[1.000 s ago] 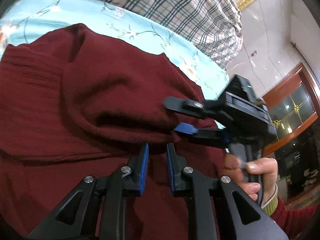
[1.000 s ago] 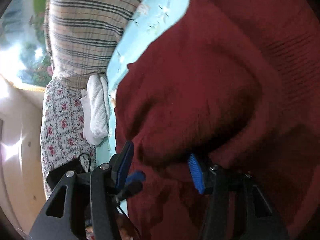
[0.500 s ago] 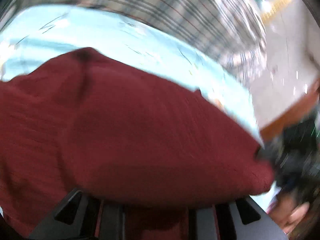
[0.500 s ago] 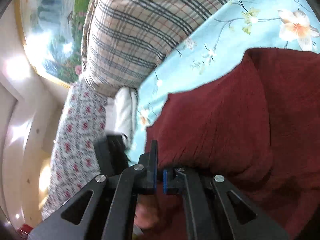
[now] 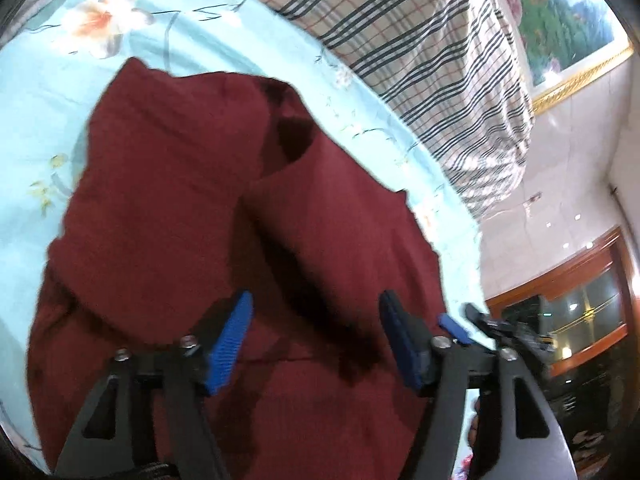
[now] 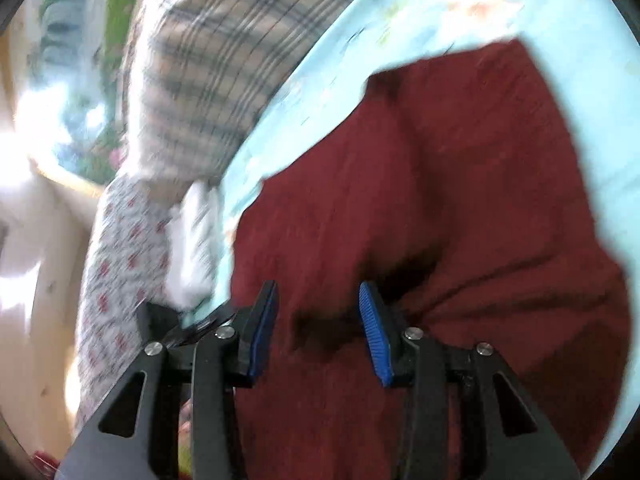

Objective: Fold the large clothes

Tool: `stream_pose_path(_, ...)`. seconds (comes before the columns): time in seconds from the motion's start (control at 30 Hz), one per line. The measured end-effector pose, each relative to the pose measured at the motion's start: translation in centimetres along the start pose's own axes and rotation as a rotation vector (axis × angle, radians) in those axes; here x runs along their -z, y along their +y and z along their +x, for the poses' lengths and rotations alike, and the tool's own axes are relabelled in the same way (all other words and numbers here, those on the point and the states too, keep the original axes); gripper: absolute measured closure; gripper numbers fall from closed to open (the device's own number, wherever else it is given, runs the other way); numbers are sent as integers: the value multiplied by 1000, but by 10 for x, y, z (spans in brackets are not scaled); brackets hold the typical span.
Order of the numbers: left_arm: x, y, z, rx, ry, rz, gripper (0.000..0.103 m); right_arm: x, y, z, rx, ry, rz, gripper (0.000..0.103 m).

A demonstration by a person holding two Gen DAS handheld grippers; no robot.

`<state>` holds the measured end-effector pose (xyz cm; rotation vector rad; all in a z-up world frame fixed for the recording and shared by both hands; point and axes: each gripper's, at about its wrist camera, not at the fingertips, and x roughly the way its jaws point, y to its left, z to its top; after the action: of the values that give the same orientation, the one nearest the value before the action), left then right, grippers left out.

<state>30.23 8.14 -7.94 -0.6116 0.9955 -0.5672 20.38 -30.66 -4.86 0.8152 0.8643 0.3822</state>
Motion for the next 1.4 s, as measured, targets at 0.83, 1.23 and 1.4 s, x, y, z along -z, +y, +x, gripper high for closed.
stream_pose_path(0.83, -1, -26, 51, -244, 69, 189, 57, -4, 13, 50, 294, 64, -194, 88)
stream_pose_path(1.23, 29, -26, -1, -304, 38, 195, 53, 23, 9, -20, 189, -49, -120, 67)
stream_pose_path(1.4, 59, -6, -53, -386, 2, 184, 48, 45, -1, -64, 286, -109, -136, 55)
